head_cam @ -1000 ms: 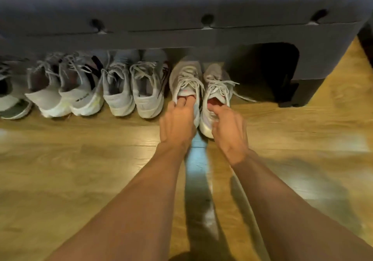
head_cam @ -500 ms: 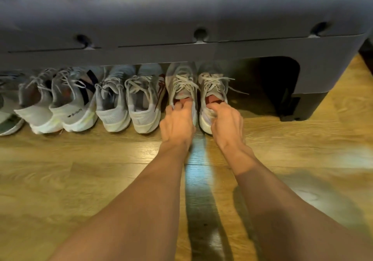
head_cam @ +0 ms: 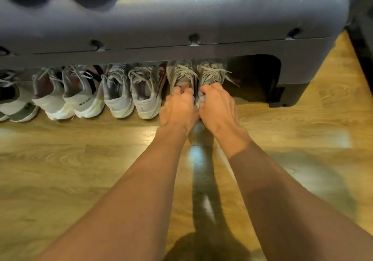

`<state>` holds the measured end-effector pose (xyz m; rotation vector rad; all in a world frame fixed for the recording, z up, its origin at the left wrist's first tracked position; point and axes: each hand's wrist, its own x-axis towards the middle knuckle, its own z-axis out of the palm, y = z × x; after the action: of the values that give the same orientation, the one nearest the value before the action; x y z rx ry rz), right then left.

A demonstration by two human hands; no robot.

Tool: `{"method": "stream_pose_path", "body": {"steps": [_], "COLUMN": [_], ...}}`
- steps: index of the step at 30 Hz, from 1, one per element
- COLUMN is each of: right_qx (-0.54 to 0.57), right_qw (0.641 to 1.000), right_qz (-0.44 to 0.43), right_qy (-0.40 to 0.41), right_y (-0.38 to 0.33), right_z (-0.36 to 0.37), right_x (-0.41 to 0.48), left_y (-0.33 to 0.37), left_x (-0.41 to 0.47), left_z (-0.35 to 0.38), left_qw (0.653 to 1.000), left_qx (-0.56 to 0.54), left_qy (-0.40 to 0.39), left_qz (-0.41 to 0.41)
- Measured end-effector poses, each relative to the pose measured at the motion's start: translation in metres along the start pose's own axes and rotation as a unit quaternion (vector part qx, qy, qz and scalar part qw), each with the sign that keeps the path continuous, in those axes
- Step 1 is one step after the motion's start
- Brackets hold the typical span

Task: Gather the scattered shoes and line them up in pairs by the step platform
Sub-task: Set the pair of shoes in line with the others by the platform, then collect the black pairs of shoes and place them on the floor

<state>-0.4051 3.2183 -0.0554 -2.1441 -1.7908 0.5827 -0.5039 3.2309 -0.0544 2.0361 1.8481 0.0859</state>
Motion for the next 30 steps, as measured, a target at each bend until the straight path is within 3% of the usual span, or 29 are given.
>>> {"method": "stream_pose_path", "body": {"steps": [5, 9, 18, 24, 30], "right_qx": [0.034, 0.06, 0.018, -0.011, -0.027], "right_qw": [0.999, 0.998, 0.988, 0.956, 0.901], "right_qz": [-0.006, 0.019, 0.009, 0.046, 0.129], "right_qy": [-0.011, -0.003, 0.154, 0.29, 0.414], "right_y": [-0.046, -0.094, -0.219, -0.261, -0.279], "right_z": [-0.119, -0.268, -0.636, -0.791, -0.903], "right_x": [-0.052, -0.087, -0.183, -0.284, -0.41], "left_y": [0.036, 0.092, 0.27, 0.376, 0.476], "left_x": [-0.062, -0.11, -0.191, -0.267, -0.368], "left_z": [-0.116, -0.259, -0.595, -0.733, -0.805], "left_qw": [0.998, 0.992, 0.959, 0.892, 0.796], "left_qx": [-0.059, -0.108, -0.138, -0.139, -0.187], "left_qy": [-0.011, 0.001, 0.071, 0.111, 0.115], "left_qz": [0.021, 0.063, 0.238, 0.416, 0.564]}}
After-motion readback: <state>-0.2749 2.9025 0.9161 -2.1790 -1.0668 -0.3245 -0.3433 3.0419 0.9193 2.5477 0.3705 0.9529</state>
